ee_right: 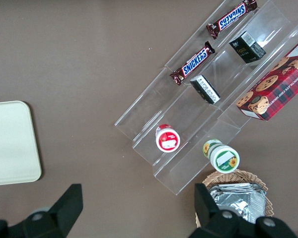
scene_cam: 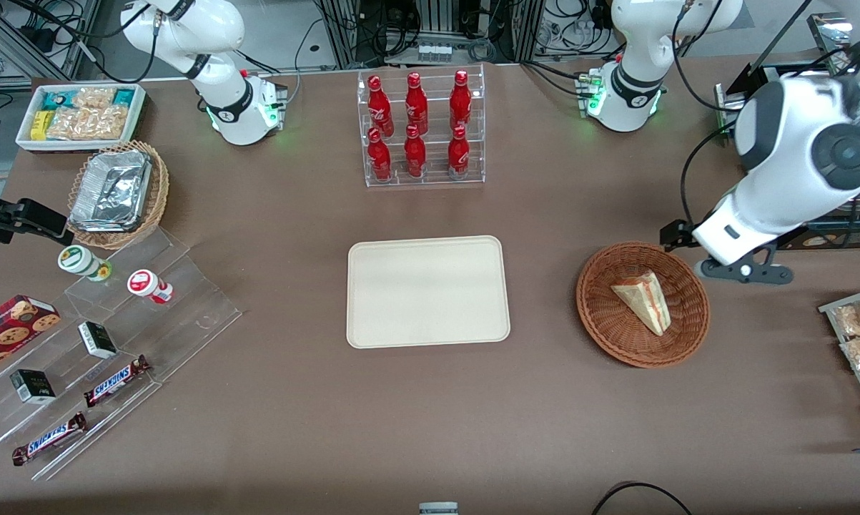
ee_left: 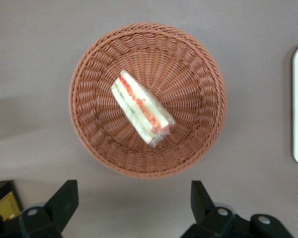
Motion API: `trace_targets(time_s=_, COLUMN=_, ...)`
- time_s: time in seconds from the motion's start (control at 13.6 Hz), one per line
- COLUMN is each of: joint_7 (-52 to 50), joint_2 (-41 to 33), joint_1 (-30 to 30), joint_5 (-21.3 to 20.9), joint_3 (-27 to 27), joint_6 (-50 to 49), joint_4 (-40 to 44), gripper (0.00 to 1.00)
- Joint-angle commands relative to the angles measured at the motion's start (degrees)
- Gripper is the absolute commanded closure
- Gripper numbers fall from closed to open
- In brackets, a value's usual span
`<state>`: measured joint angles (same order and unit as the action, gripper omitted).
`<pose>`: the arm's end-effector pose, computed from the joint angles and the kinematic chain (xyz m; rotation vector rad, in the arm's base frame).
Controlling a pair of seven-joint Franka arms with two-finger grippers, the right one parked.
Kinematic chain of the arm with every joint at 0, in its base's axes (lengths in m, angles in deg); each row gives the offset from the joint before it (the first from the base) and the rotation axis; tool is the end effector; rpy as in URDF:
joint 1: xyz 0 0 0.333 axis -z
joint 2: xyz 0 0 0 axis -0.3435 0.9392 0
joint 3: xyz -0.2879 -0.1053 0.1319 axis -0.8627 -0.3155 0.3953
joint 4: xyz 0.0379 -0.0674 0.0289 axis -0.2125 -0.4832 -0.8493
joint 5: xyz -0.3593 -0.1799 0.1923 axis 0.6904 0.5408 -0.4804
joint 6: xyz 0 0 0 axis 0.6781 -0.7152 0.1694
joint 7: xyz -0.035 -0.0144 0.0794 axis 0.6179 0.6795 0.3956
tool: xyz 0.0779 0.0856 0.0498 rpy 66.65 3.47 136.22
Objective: Place sandwich from basket to tray
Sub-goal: 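Move the left gripper over the wicker basket toward the sandwich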
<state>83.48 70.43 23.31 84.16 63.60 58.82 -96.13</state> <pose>0.6036 -0.0724 0.4031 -3.0887 0.2326 0.1372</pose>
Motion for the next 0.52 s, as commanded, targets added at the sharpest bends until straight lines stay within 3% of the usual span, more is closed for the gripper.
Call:
trace_targets(time_s=0.0, joint_7=0.1, joint_2=1.4, joint_1=-0.2, joint_5=0.2, joint_3=0.1, joint_6=6.9, joint_4=-4.0, gripper=0.0)
trace_targets(time_s=0.44, joint_7=-17.0, joint_2=4.5, joint_1=0.2, joint_5=0.0, joint_3=0.1, joint_6=14.0, joint_4=-6.8, gripper=0.0)
